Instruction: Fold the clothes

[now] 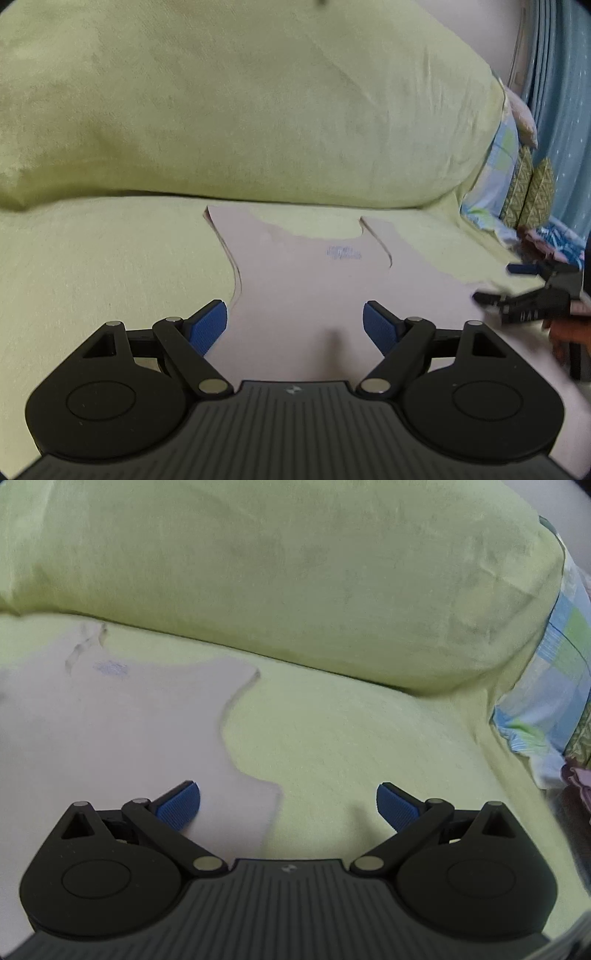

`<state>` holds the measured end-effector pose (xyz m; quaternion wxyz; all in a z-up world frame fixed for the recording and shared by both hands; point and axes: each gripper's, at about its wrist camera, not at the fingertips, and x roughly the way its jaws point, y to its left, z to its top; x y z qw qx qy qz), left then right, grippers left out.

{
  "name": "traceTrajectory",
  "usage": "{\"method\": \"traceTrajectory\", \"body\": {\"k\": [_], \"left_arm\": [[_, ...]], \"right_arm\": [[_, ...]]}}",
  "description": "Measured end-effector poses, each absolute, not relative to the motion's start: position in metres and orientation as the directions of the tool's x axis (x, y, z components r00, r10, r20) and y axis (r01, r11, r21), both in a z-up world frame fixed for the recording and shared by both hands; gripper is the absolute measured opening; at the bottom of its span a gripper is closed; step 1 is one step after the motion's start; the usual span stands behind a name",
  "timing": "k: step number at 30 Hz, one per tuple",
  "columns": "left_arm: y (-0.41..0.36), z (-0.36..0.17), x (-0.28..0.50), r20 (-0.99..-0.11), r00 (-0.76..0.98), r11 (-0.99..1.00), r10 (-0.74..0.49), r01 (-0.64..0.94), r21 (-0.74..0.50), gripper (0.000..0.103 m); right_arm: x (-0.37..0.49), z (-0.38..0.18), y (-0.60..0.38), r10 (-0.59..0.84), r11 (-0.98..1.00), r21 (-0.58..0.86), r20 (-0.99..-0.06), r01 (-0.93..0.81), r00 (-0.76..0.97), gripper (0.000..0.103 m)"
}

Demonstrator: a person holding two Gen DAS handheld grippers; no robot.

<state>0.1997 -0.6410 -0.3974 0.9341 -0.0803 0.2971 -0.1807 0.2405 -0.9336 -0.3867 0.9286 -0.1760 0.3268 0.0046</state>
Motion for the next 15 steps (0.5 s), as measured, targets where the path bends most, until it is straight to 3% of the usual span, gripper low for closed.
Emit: {"method": "traceTrajectory", "body": {"k": [5, 10, 15], "left_arm": [[-0.645, -0.395, 0.197, -0.536, 0.75, 0.922, -0.387, 0.301, -0.245, 0.082], [-0.665, -0.384, 0.175, -0.568, 0.707, 0.905, -0.421, 0.37, -0.211, 0.082], [-0.698, -0.382, 0.127, -0.601, 0.646, 0.865, -0.472, 0.47, -0.174, 0.082]], "right_arm": [[0.236, -0.379, -0.954, -0.197, 0.942, -0.335, -0.594, -0.017, 0.78, 0.1], [0.192, -0.361, -0.935, -0.016, 0.951, -0.26, -0.578, -0.166, 0.816, 0.101], [0.124, -0.381, -0.911, 0.075, 0.84, -0.394, -0.598, -0.374, 0.798, 0.101]]}}
